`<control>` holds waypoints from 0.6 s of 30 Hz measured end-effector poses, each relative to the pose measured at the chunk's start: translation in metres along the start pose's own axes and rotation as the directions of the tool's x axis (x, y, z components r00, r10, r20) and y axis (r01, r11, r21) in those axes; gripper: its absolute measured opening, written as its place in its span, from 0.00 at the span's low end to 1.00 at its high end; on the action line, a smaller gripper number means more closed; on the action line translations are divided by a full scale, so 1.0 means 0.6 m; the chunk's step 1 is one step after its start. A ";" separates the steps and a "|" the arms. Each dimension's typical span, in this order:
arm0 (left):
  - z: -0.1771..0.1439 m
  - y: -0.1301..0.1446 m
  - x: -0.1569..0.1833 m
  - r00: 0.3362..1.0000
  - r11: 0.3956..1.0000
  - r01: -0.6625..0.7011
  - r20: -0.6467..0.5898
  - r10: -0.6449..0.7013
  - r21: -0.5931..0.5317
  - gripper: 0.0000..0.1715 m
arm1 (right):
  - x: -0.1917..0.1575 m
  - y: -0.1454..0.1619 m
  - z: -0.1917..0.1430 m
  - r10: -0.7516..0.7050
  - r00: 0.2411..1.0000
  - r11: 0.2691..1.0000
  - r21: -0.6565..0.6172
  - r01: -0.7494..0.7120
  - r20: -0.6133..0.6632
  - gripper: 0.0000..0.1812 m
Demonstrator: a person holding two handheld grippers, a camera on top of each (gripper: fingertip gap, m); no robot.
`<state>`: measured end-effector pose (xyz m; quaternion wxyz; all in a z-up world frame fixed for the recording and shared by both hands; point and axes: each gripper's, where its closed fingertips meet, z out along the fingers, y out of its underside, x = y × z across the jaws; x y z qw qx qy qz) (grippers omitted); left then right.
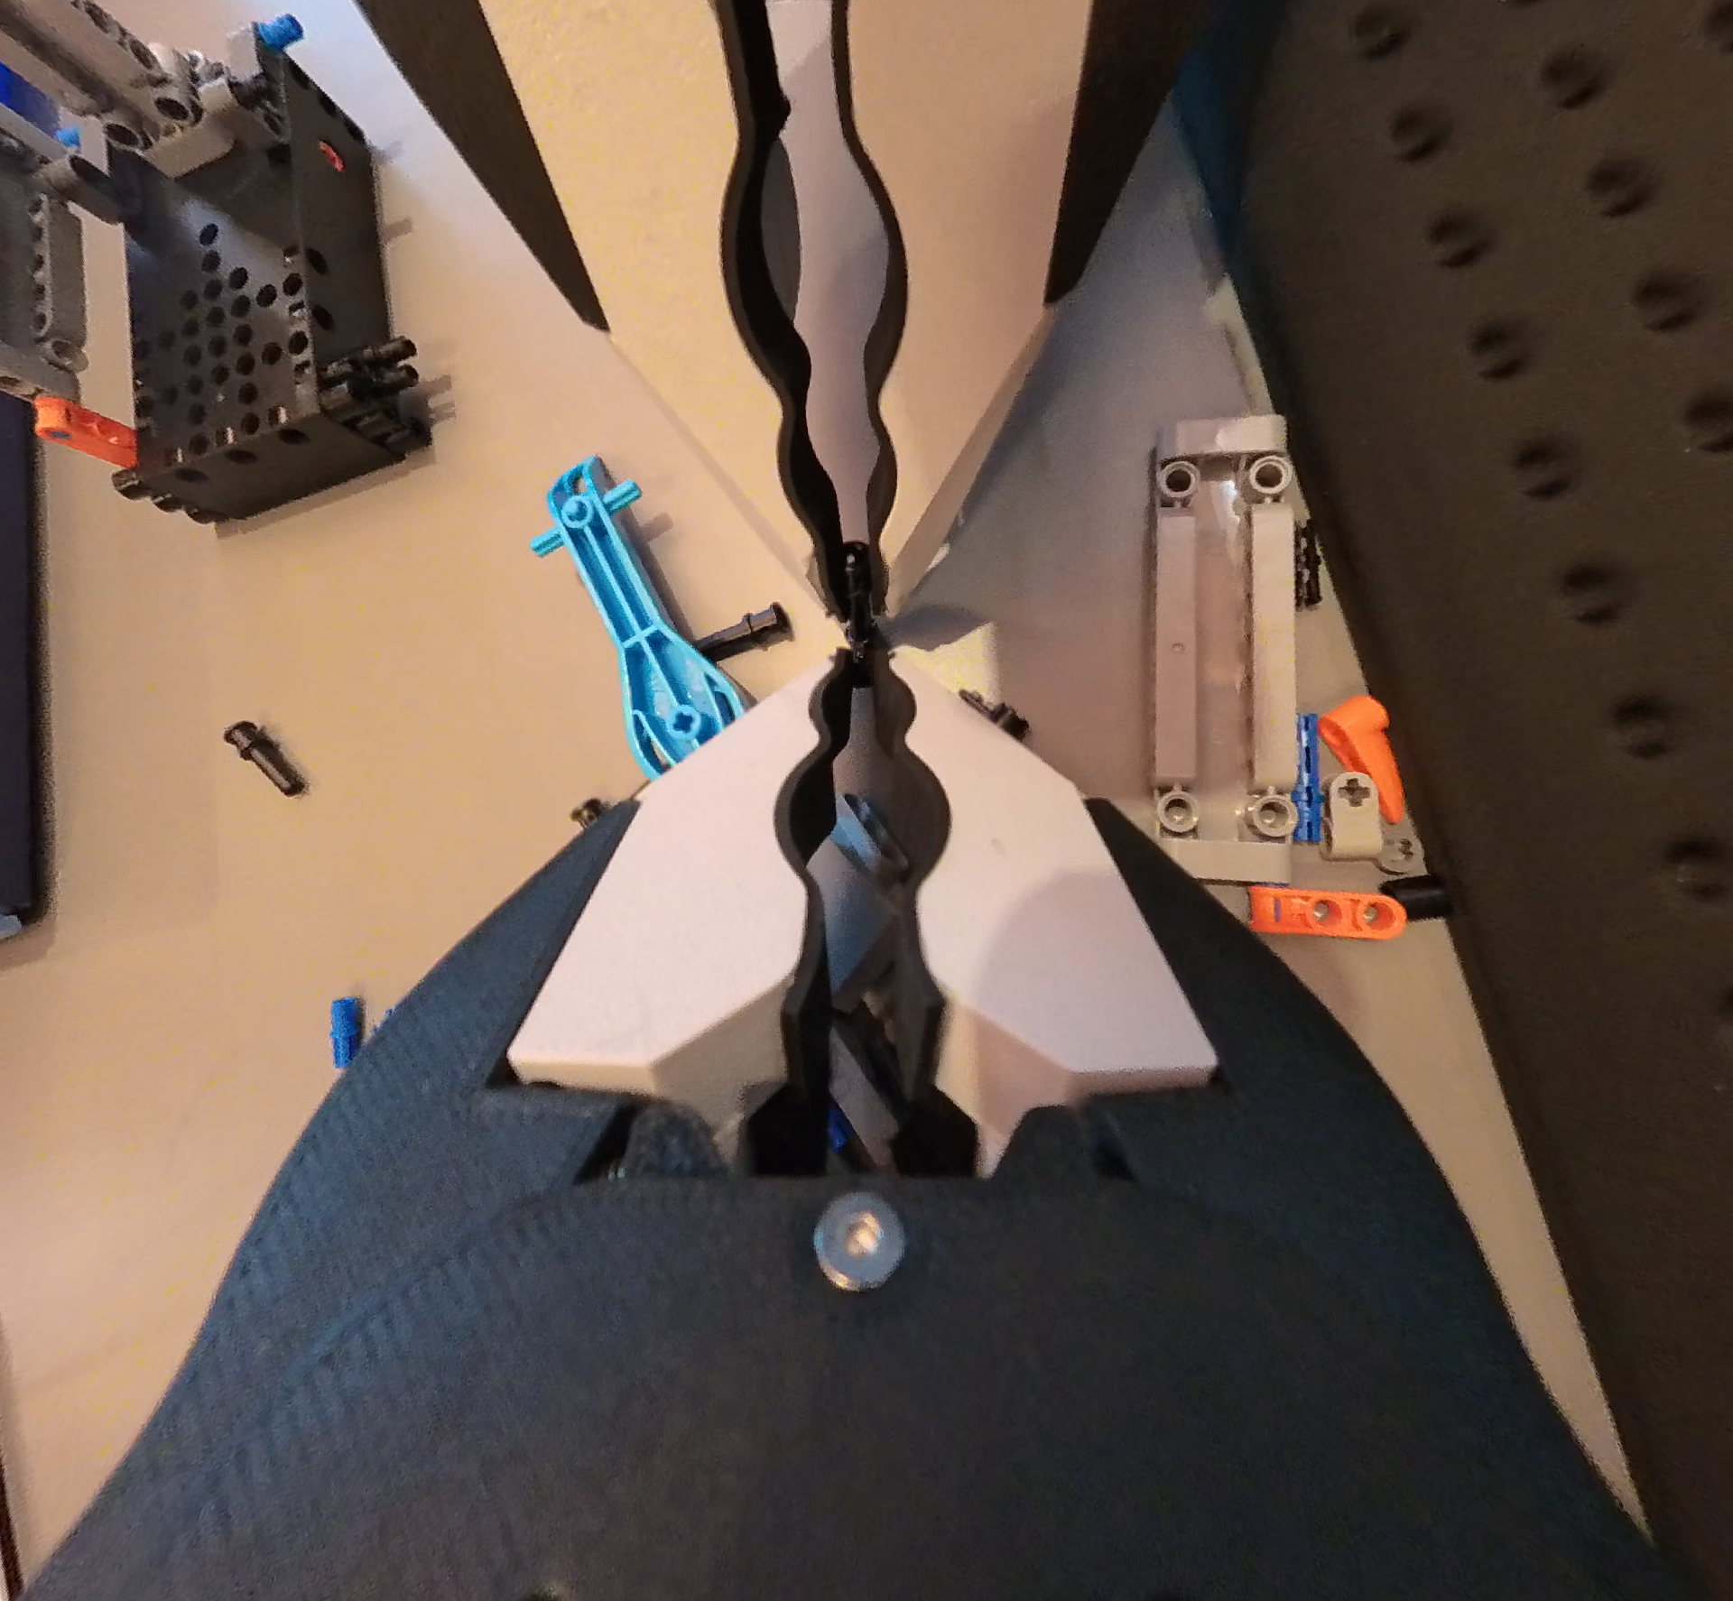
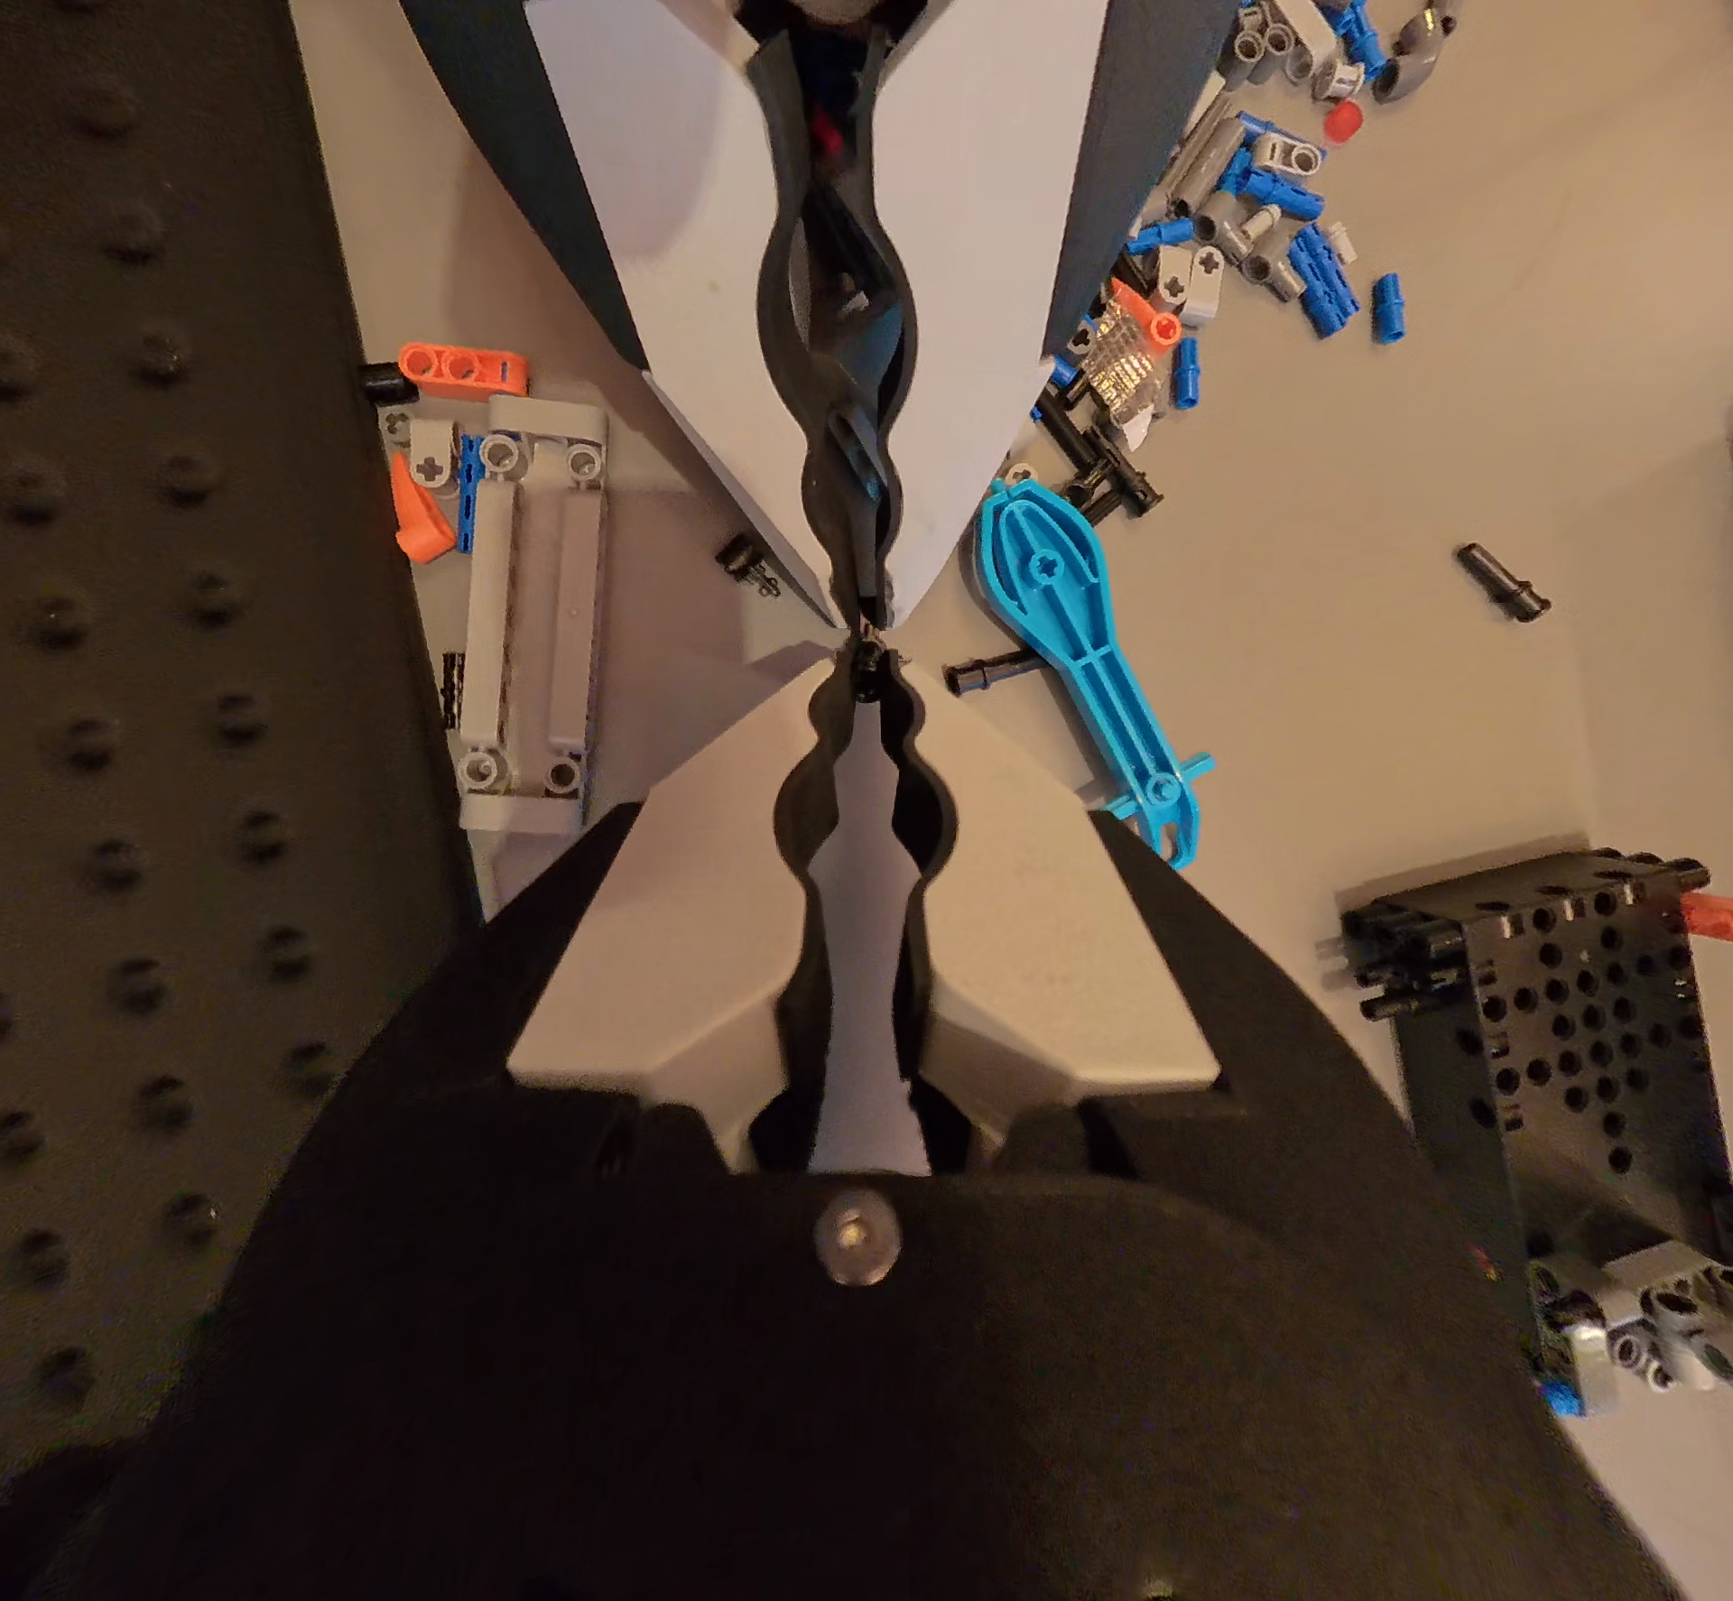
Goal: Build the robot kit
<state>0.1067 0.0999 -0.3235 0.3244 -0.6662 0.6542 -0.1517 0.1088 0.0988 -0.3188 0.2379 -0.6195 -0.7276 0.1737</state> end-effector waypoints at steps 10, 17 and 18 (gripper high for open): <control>-0.001 -0.003 0.003 1.000 1.000 -0.008 -0.009 0.008 0.022 0.00 | -0.005 0.000 -0.001 -0.024 0.997 1.000 0.016 0.023 0.078 0.02; -0.001 -0.003 0.009 0.999 0.999 -0.044 0.009 0.044 0.014 0.00 | -0.013 0.002 0.006 -0.042 0.994 0.999 0.014 0.041 0.102 0.01; -0.001 -0.003 0.009 0.999 0.999 -0.044 0.011 0.044 0.016 0.00 | -0.014 0.002 0.006 -0.035 0.993 0.999 0.019 0.033 0.108 0.01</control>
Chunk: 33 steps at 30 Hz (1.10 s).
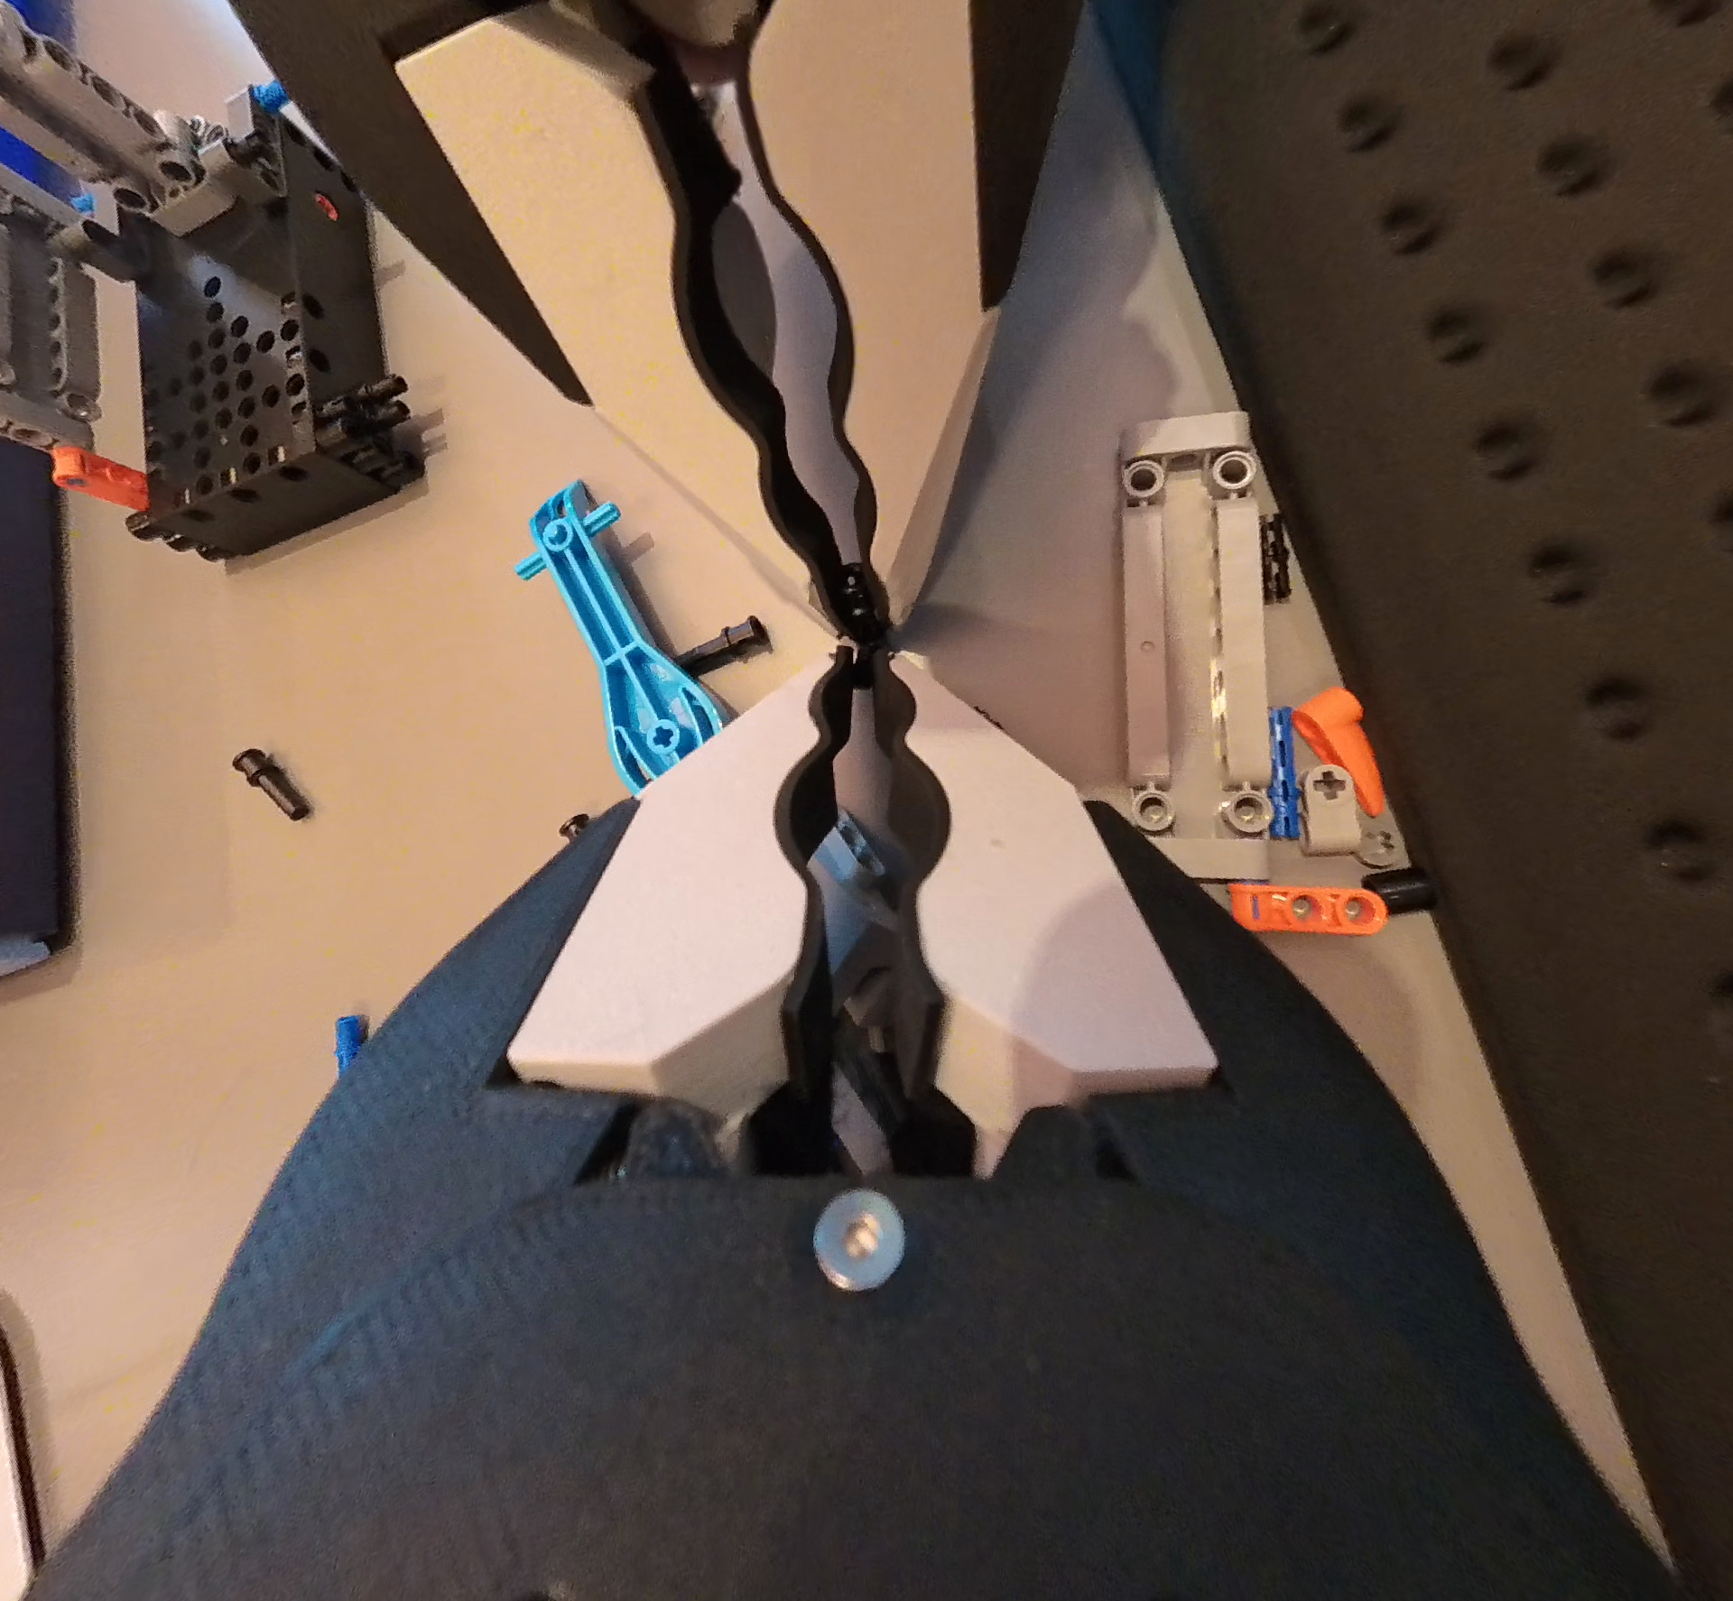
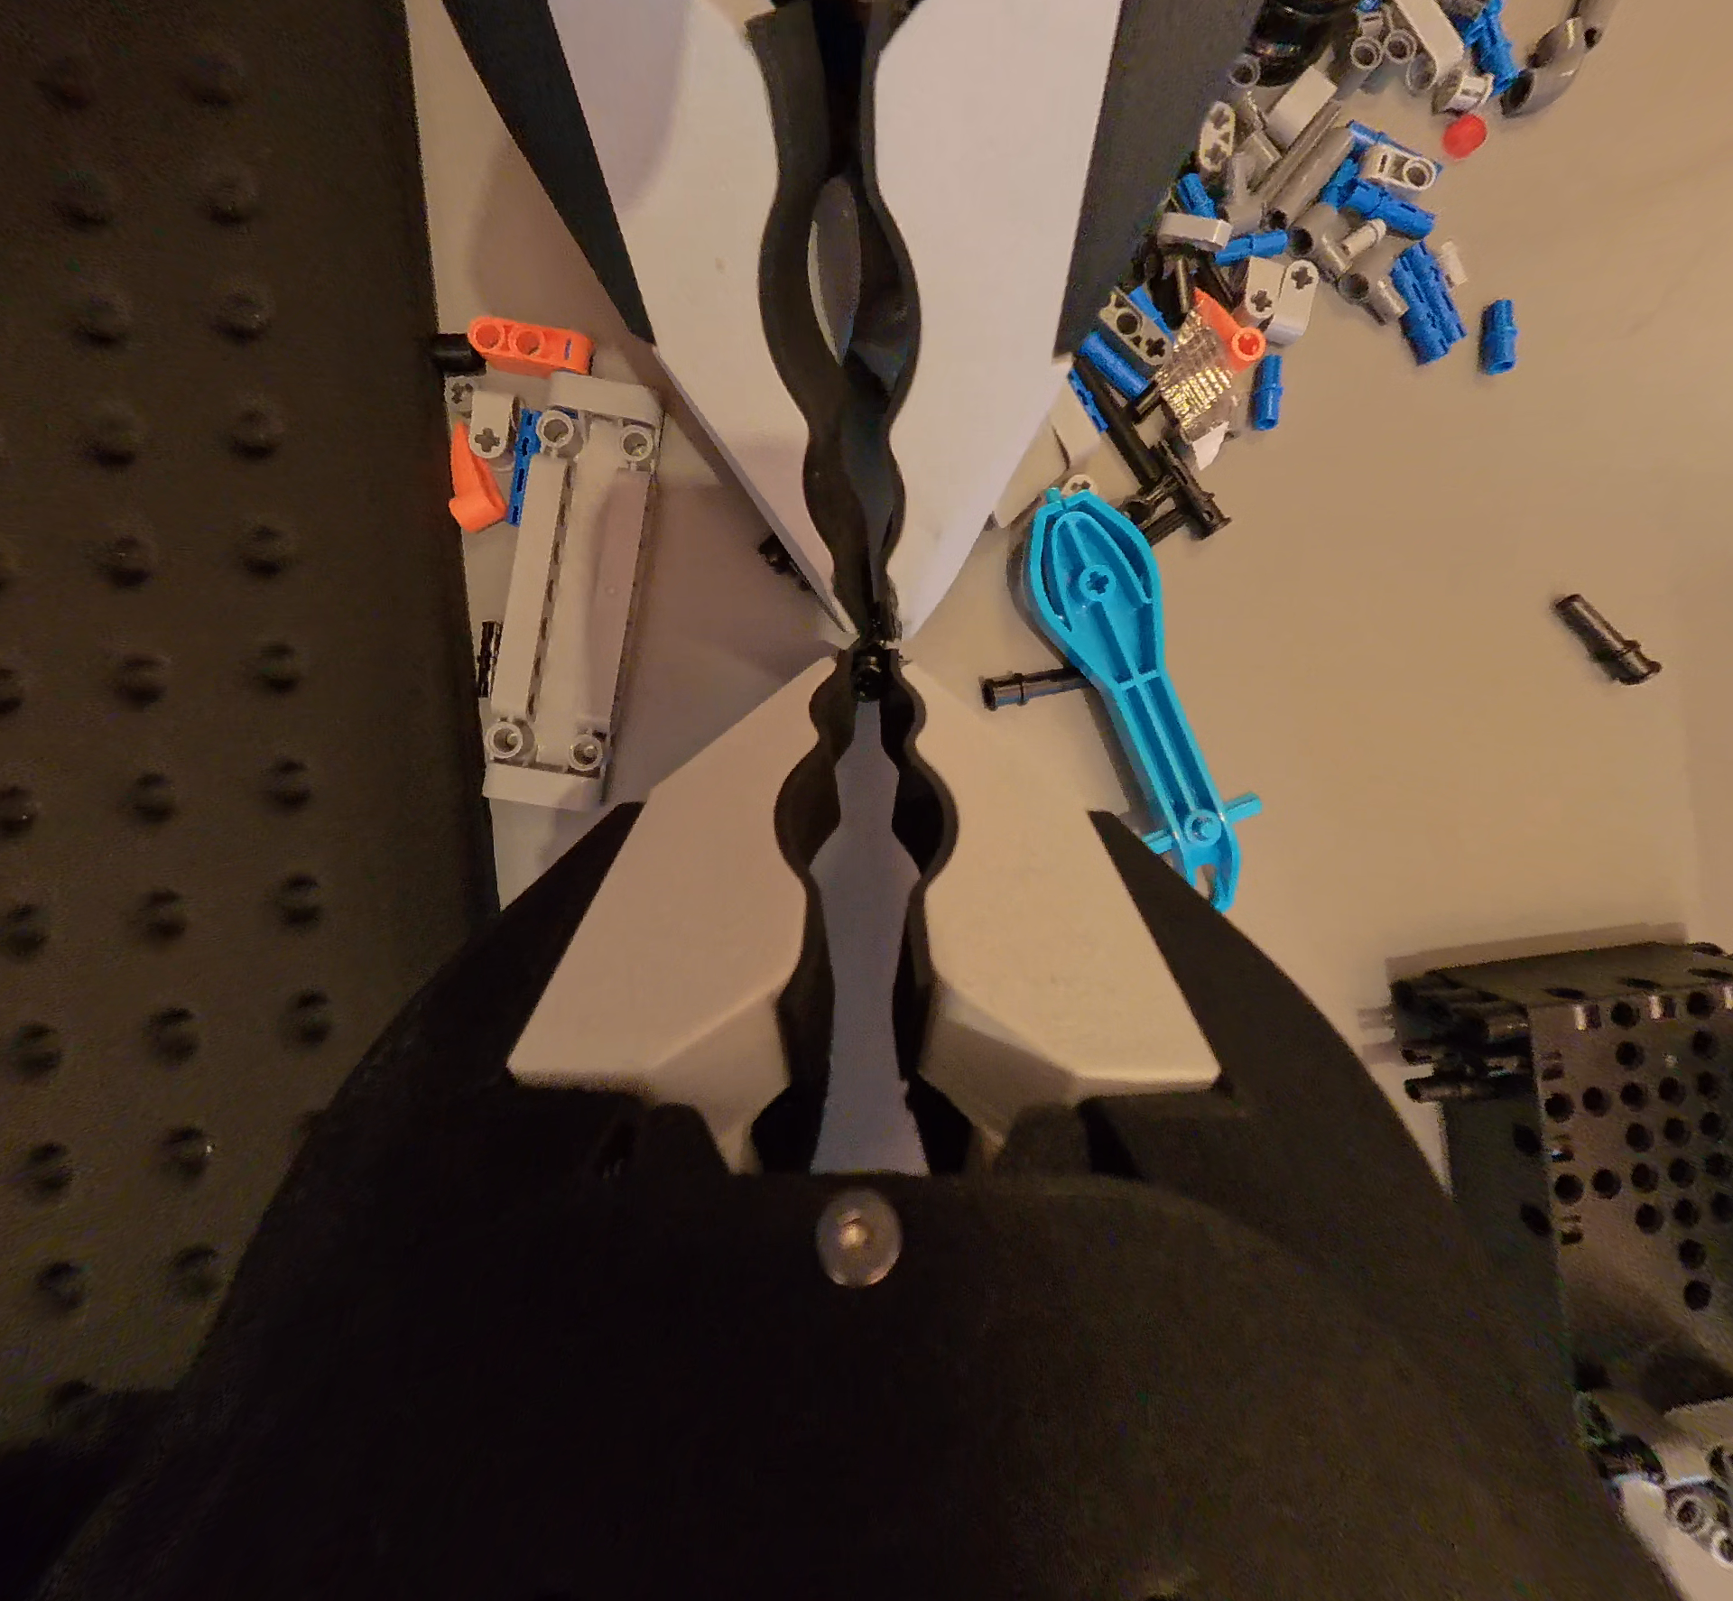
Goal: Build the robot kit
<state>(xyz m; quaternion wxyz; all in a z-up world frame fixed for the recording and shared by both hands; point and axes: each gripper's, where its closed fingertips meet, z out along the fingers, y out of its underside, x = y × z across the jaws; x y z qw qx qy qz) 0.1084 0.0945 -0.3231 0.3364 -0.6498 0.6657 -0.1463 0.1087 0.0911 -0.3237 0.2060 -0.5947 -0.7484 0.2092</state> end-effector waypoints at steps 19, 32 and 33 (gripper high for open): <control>0.004 0.002 0.009 0.997 0.999 0.048 -0.067 -0.047 0.010 0.01 | 0.008 -0.012 -0.011 0.132 0.989 0.985 0.105 -0.139 0.071 0.06; -0.001 -0.008 0.002 0.996 0.997 0.073 -0.052 -0.071 0.030 0.01 | 0.007 -0.018 -0.027 0.182 0.976 0.959 0.196 -0.203 0.120 0.02; -0.003 -0.007 -0.001 0.993 0.994 0.103 -0.058 -0.101 0.030 0.04 | 0.010 -0.022 -0.033 0.188 0.975 0.951 0.225 -0.210 0.119 0.02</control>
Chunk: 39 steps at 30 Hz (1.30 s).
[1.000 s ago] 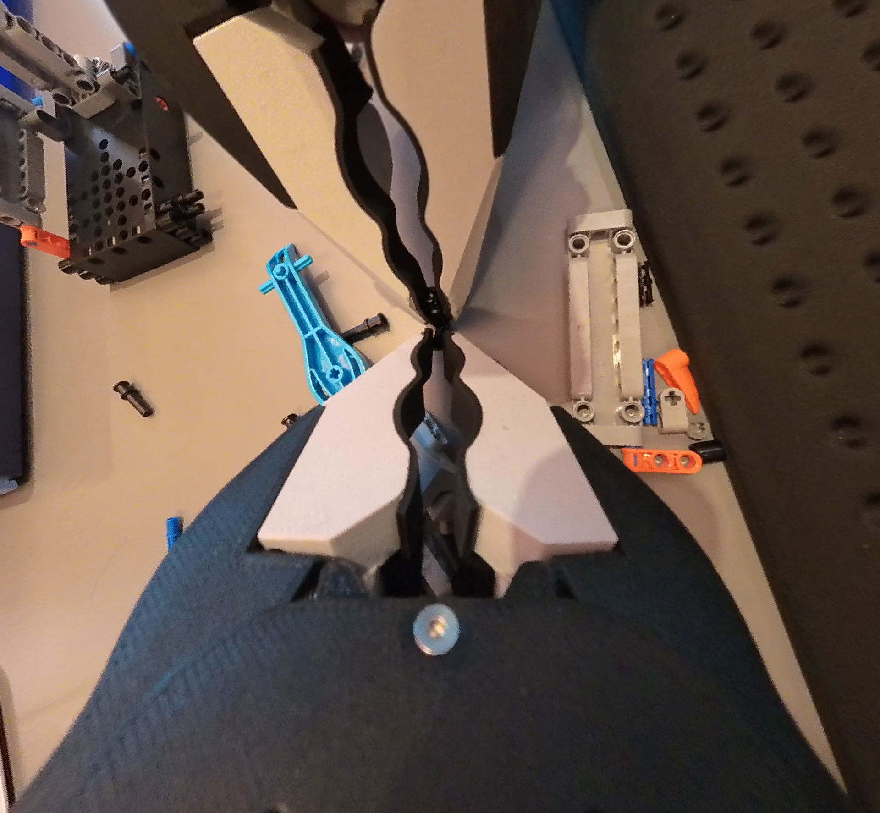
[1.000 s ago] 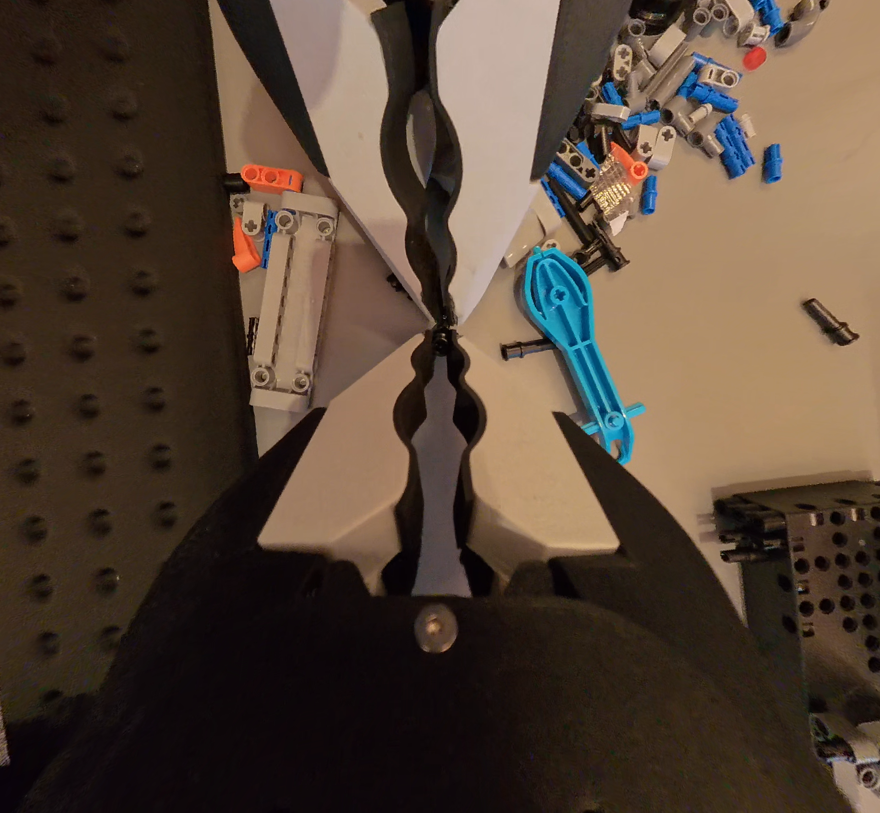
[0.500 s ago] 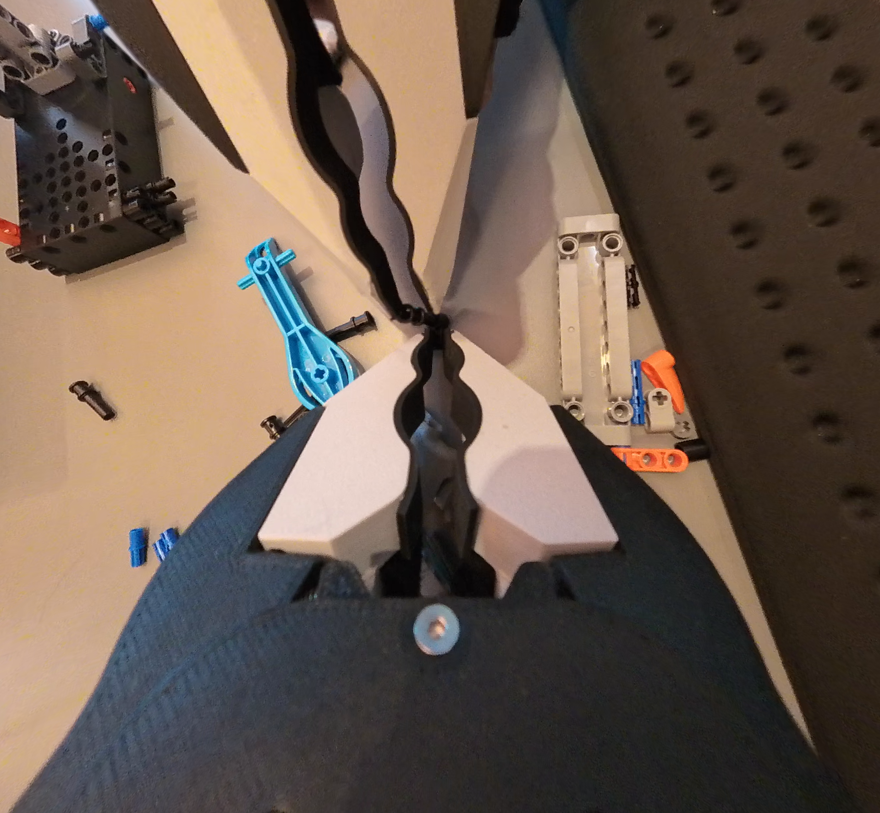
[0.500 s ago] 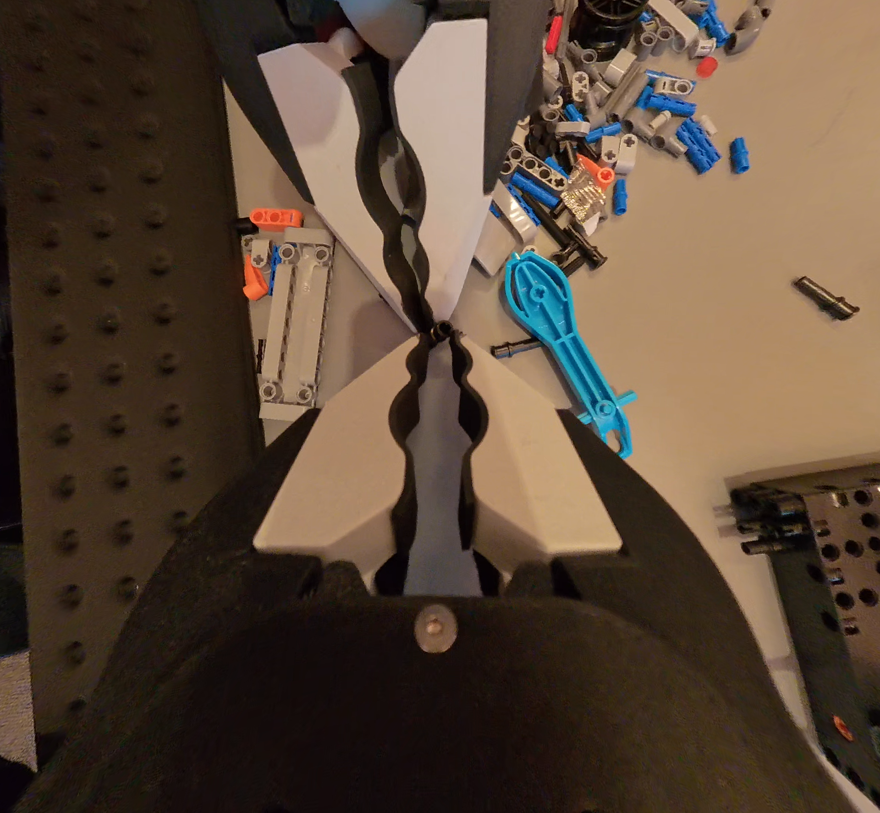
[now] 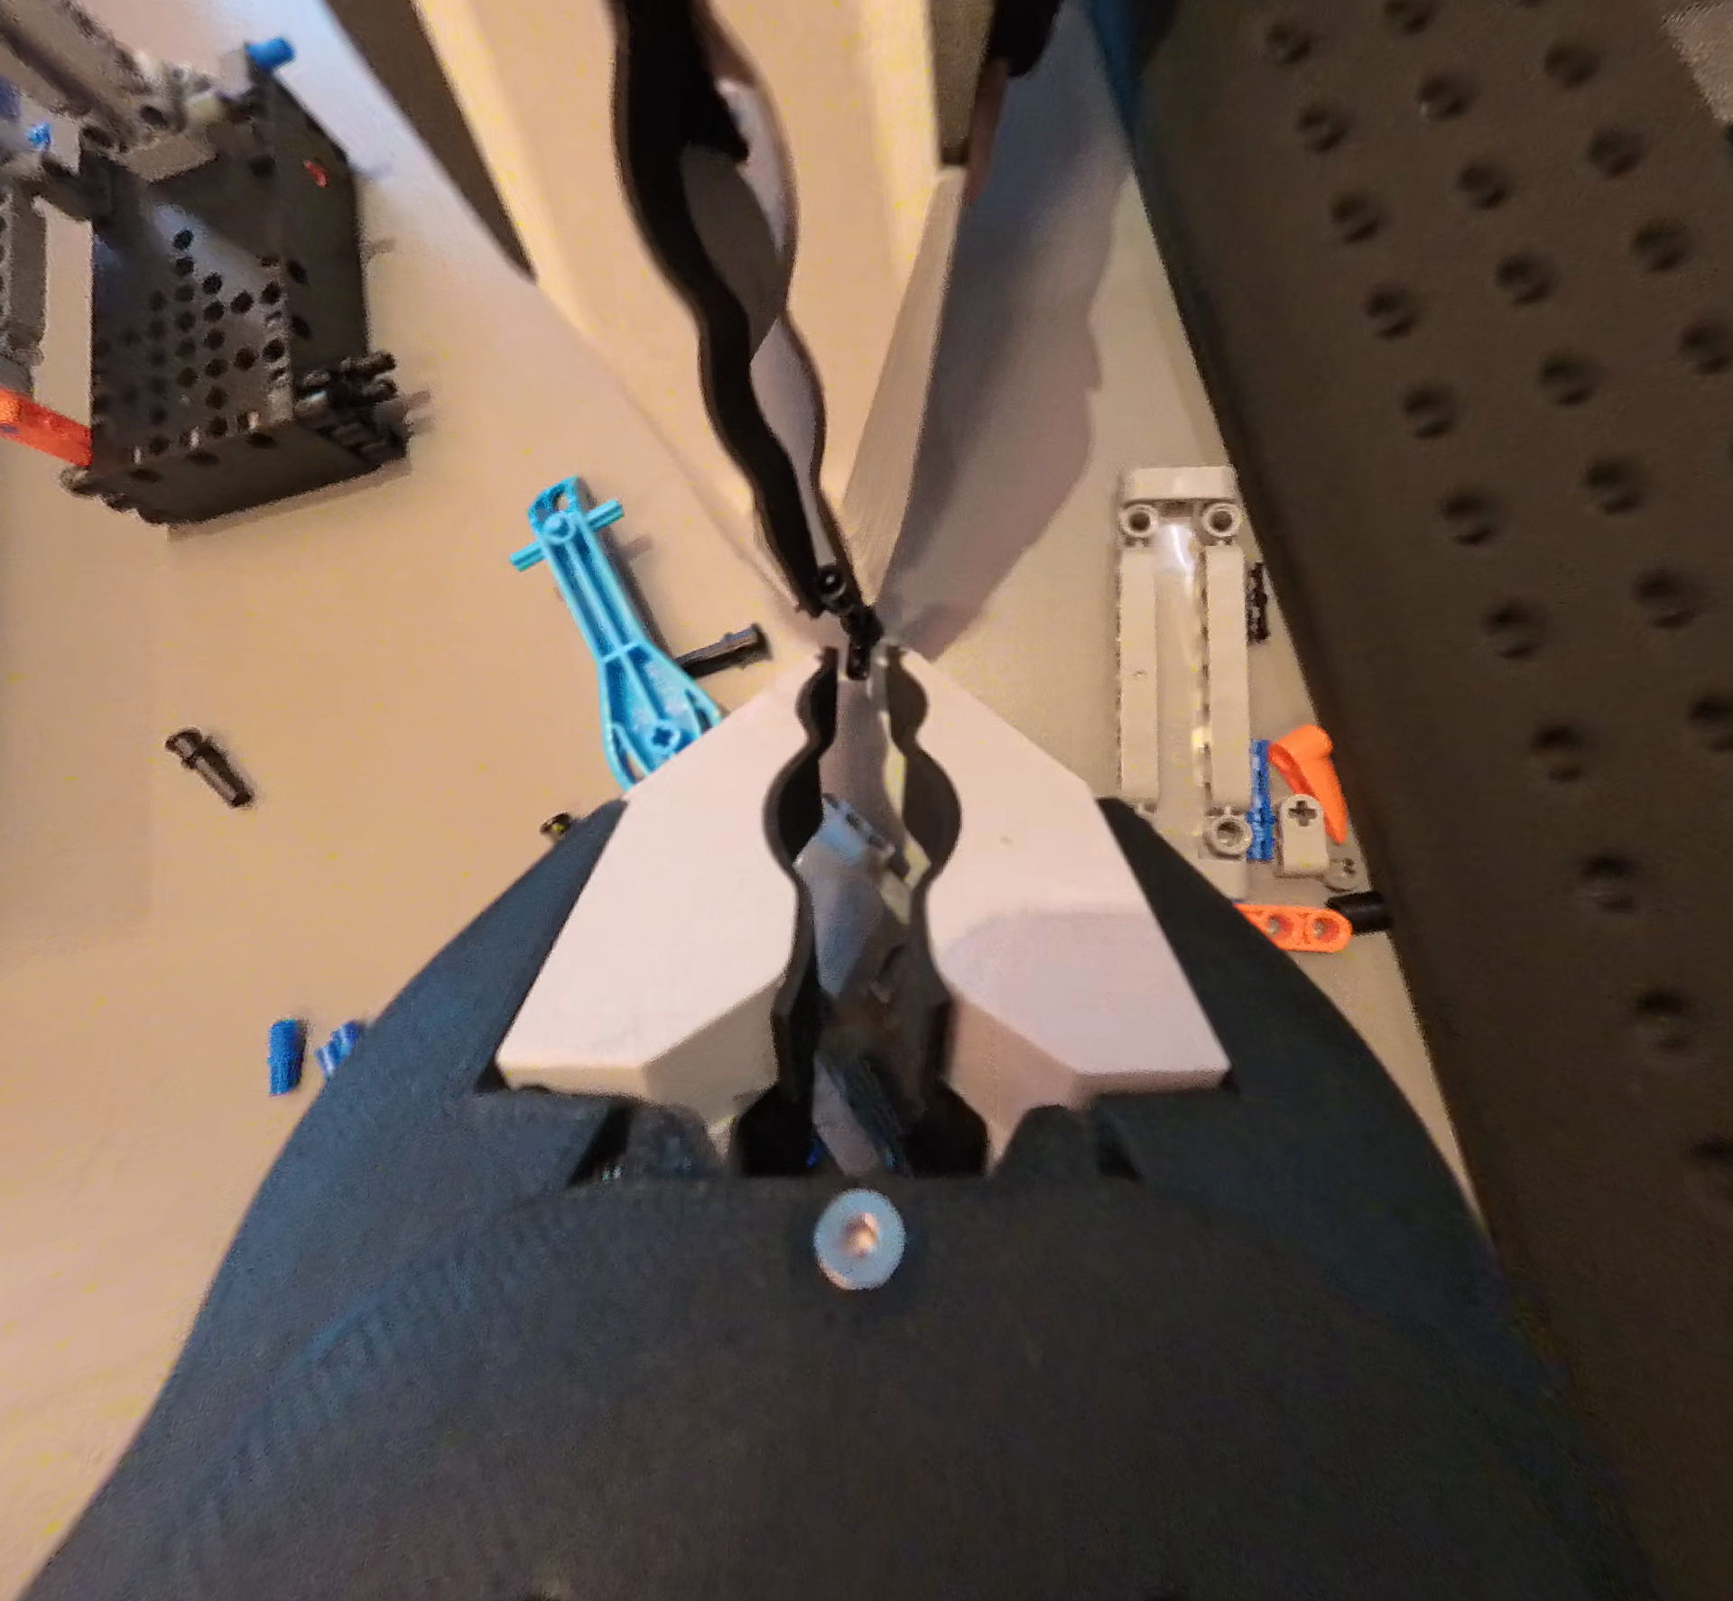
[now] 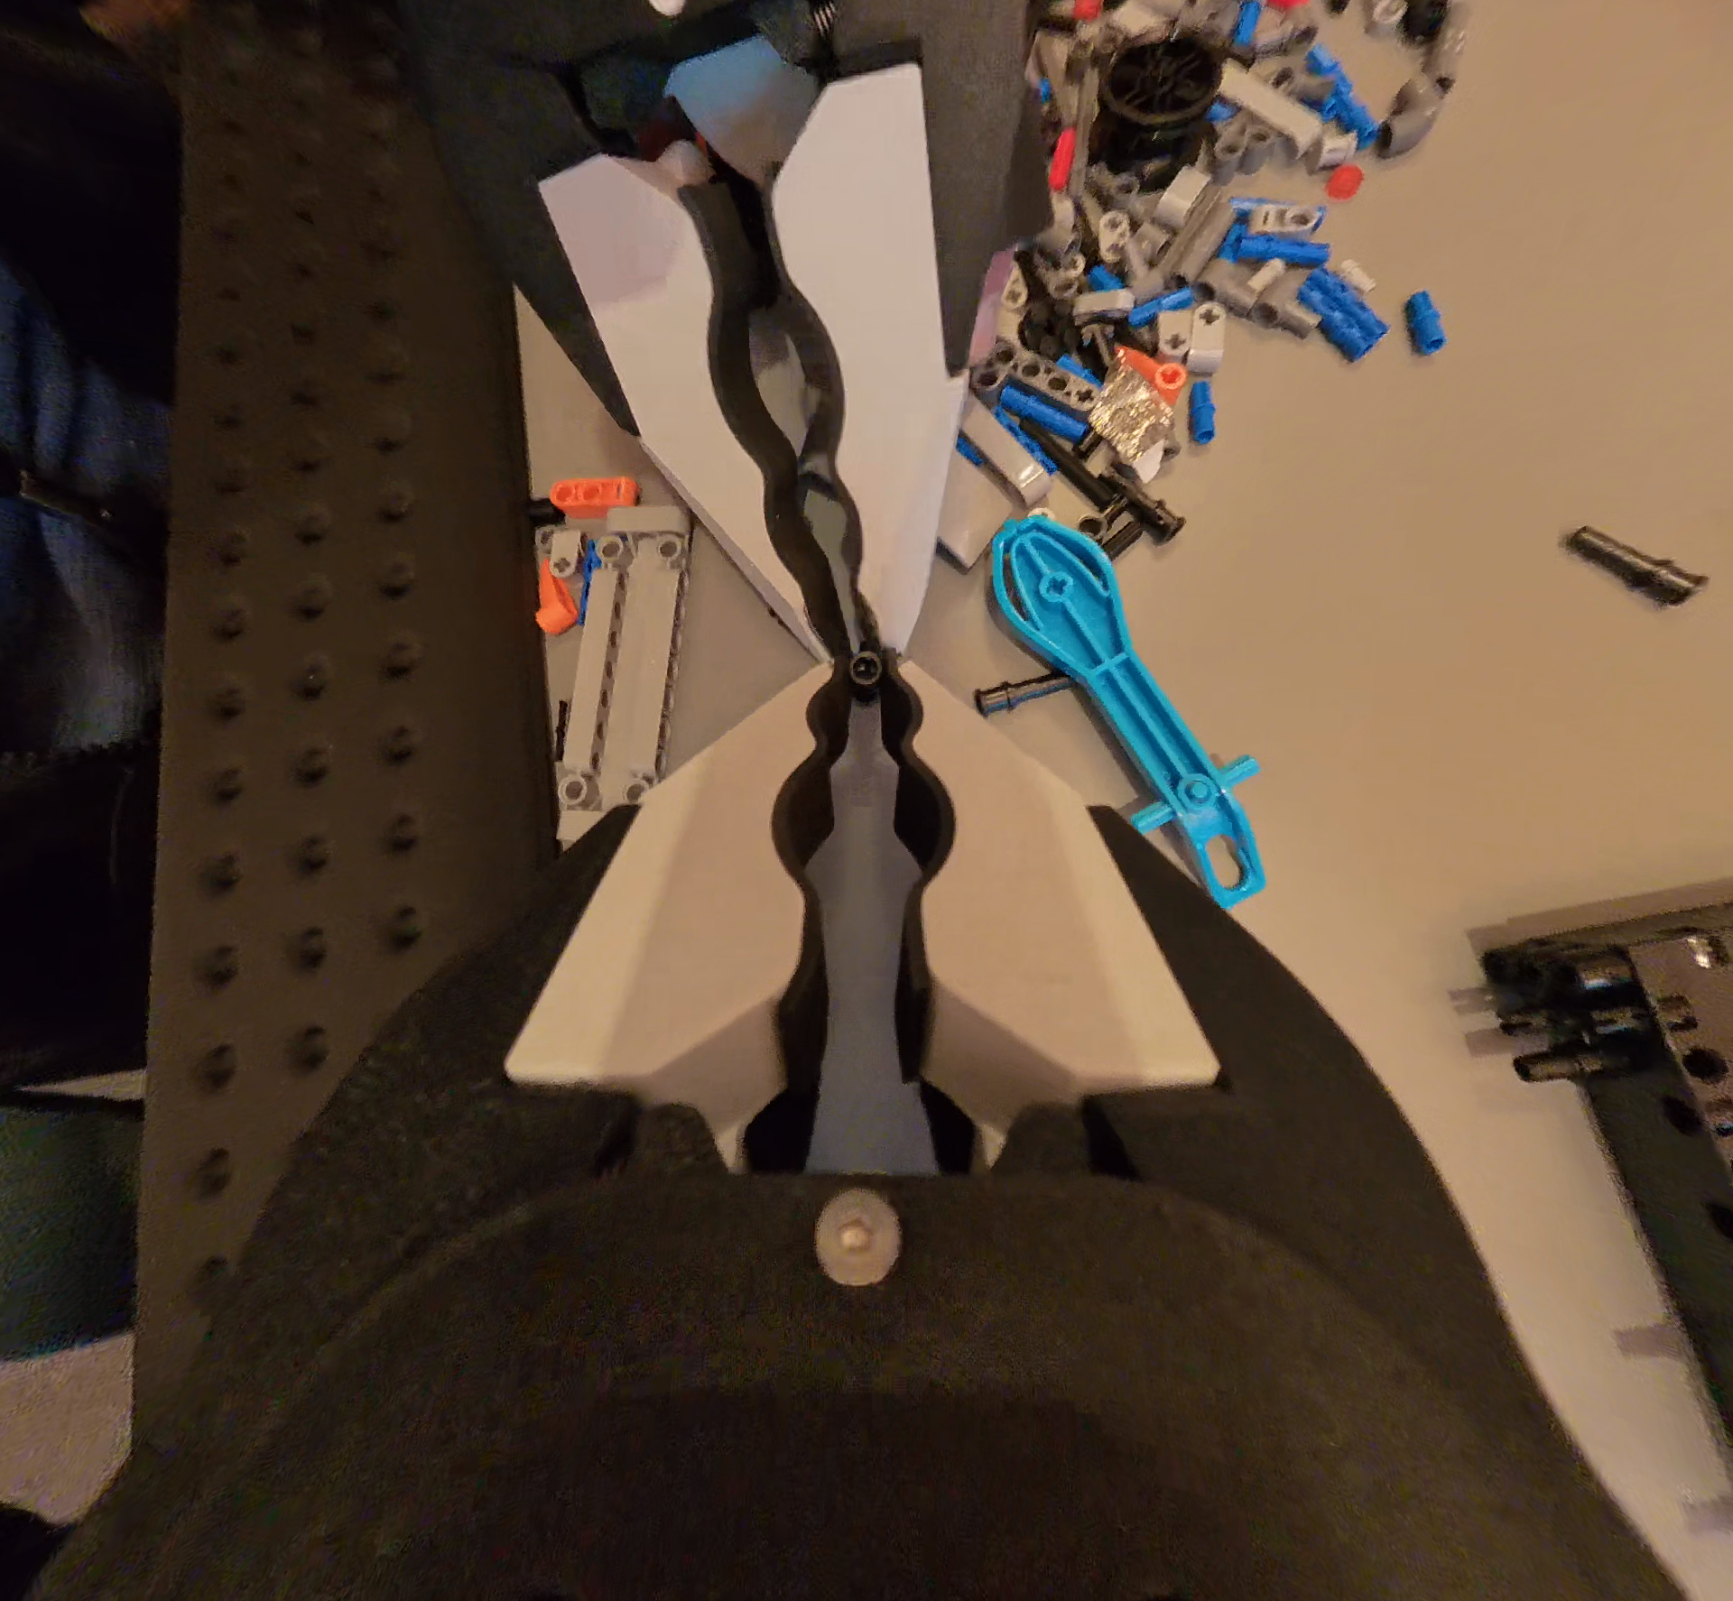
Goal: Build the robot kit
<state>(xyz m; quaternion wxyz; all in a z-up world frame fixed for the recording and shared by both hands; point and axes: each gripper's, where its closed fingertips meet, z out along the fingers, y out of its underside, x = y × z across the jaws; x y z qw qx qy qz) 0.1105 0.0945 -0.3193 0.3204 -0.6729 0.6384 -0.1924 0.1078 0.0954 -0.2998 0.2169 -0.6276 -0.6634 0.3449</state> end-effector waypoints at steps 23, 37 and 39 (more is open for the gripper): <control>-0.047 -0.048 -0.032 0.990 0.992 0.029 0.131 -0.045 0.123 0.01 | 0.000 -0.067 -0.046 -0.091 0.991 0.968 0.227 0.110 -0.095 0.02; -0.063 -0.061 -0.034 0.976 0.955 0.219 -0.032 -0.217 0.201 0.01 | 0.003 -0.090 -0.062 -0.138 0.972 0.943 0.275 0.187 -0.189 0.07; -0.066 -0.062 -0.032 0.952 0.925 0.302 -0.121 -0.281 0.232 0.02 | 0.005 -0.088 -0.057 -0.200 0.944 0.939 0.223 0.261 -0.263 0.13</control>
